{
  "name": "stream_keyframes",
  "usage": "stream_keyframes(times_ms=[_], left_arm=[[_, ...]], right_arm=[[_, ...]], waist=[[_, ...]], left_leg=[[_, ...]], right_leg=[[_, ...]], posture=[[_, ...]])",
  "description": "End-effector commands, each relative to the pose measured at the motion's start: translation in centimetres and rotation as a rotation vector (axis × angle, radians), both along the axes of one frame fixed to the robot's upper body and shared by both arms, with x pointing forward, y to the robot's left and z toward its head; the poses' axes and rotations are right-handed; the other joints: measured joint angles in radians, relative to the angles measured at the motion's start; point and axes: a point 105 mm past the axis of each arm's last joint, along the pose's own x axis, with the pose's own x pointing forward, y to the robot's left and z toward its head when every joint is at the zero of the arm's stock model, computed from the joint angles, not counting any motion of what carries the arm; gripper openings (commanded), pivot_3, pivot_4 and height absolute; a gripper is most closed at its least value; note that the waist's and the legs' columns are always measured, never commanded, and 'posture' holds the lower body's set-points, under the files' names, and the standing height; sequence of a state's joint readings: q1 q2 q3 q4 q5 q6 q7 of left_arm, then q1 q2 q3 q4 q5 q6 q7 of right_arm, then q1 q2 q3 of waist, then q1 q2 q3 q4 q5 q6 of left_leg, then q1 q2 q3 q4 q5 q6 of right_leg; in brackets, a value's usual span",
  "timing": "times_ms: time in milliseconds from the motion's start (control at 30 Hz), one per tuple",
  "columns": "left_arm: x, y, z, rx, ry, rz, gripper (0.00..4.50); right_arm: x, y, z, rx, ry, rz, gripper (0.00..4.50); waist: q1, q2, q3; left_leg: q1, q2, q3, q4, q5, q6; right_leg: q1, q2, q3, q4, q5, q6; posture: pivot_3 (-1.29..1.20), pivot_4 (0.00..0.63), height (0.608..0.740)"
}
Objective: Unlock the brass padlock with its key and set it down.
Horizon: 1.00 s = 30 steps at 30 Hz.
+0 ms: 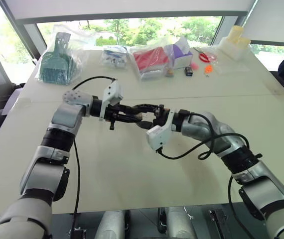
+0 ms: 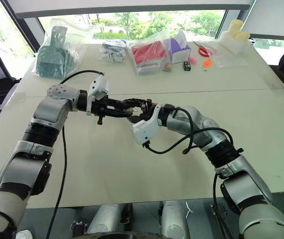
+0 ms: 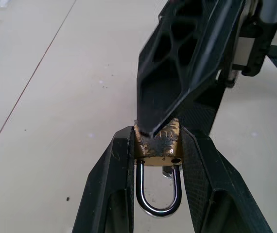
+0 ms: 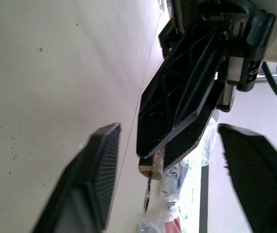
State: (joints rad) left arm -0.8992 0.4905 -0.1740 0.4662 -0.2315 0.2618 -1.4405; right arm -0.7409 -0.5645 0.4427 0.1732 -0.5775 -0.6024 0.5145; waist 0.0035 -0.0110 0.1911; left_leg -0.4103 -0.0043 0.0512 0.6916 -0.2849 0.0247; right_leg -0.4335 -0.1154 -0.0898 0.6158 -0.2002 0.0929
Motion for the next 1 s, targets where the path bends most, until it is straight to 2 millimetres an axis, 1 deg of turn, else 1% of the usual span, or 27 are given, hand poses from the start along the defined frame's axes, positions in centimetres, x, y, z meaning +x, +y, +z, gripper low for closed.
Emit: stream_keyframes(times_ms=[33, 100, 133, 400, 467, 500, 633, 667, 700, 900, 1000], left_arm=[[-0.5, 0.2, 1.5, -0.019, -0.026, -0.040, 0.76], [-0.7, 0.3, 1.5, -0.014, -0.019, -0.048, 0.76], [-0.7, 0.3, 1.5, -0.014, -0.017, -0.049, 0.76], [-0.6, 0.3, 1.5, -0.008, -0.024, -0.040, 0.76], [-0.4, 0.2, 1.5, -0.015, -0.019, -0.028, 1.80], [-0.4, 0.3, 1.6, -0.017, -0.017, -0.028, 2.17], [-0.5, 0.5, 1.7, -0.017, -0.031, -0.028, 4.01], [-0.6, 0.7, 1.8, -0.018, -0.037, -0.026, 4.37], [-0.6, 0.9, 2.0, -0.020, -0.043, -0.019, 4.45], [-0.5, 2.2, 3.1, -0.038, -0.070, 0.030, 4.45], [-0.4, 2.7, 3.1, -0.037, -0.075, 0.047, 3.67]], right_arm=[[0.0, 0.0, 1.7, 0.023, -0.058, 0.018, 1.13], [0.1, -0.2, 1.5, 0.017, -0.058, 0.017, 0.11], [0.1, -0.2, 1.5, 0.015, -0.061, 0.019, 0.05], [-0.1, 0.1, 1.9, 0.033, -0.069, 0.034, 0.05], [0.0, 0.1, 1.9, 0.034, -0.066, 0.030, 0.00], [0.1, 0.1, 1.9, 0.035, -0.062, 0.026, 0.00], [0.2, -0.1, 1.8, 0.041, -0.052, 0.013, 0.00], [0.2, -0.2, 1.8, 0.041, -0.052, 0.011, 0.00], [0.3, -0.3, 1.8, 0.041, -0.051, 0.007, 0.00], [0.4, -0.6, 1.6, 0.036, -0.040, -0.010, 0.00], [0.3, -0.5, 1.5, 0.036, -0.035, -0.010, 0.00]], waist=[[-0.001, 0.000, 0.000], [-0.003, 0.000, 0.000], [-0.003, 0.000, 0.000], [-0.003, 0.000, 0.000], [-0.003, 0.000, 0.000], [-0.002, 0.000, 0.000], [-0.003, 0.000, 0.000], [-0.004, 0.000, 0.000], [-0.005, 0.000, 0.000], [-0.015, 0.000, 0.000], [-0.016, 0.000, 0.000]], left_leg=[[0.000, 0.000, 0.000, 0.000, 0.000, 0.000], [0.000, 0.000, 0.000, 0.000, 0.000, 0.000], [0.000, 0.000, 0.000, 0.000, 0.000, 0.000], [0.000, 0.000, 0.000, 0.000, 0.000, 0.000], [0.000, 0.000, 0.000, 0.000, 0.000, 0.000], [0.000, 0.000, 0.000, 0.000, 0.000, 0.000], [0.000, 0.000, 0.000, 0.000, 0.000, 0.000], [0.000, 0.000, 0.000, 0.000, 0.000, 0.000], [0.000, 0.000, 0.000, 0.000, 0.000, 0.000], [0.000, 0.000, 0.000, 0.000, 0.000, 0.000], [0.000, 0.000, 0.000, 0.000, 0.000, 0.000]], right_leg=[[0.000, 0.000, 0.000, 0.000, 0.000, 0.000], [0.000, 0.000, 0.000, 0.000, 0.000, 0.000], [0.000, 0.000, 0.000, 0.000, 0.000, 0.000], [0.000, 0.000, 0.000, 0.000, 0.000, 0.000], [0.000, 0.000, 0.000, 0.000, 0.000, 0.000], [0.000, 0.000, 0.000, 0.000, 0.000, 0.000], [0.000, 0.000, 0.000, 0.000, 0.000, 0.000], [0.000, 0.000, 0.000, 0.000, 0.000, 0.000], [0.000, 0.000, 0.000, 0.000, 0.000, 0.000], [0.000, 0.000, 0.000, 0.000, 0.000, 0.000], [0.000, 0.000, 0.000, 0.001, 0.000, 0.000]], posture=[[0.00, 0.150, 0.740], [0.00, 0.150, 0.740], [0.00, 0.150, 0.740], [0.00, 0.150, 0.740], [0.00, 0.150, 0.740], [0.00, 0.150, 0.740], [0.00, 0.150, 0.740], [0.00, 0.150, 0.740], [0.00, 0.150, 0.740], [0.00, 0.150, 0.740], [0.00, 0.150, 0.740]])
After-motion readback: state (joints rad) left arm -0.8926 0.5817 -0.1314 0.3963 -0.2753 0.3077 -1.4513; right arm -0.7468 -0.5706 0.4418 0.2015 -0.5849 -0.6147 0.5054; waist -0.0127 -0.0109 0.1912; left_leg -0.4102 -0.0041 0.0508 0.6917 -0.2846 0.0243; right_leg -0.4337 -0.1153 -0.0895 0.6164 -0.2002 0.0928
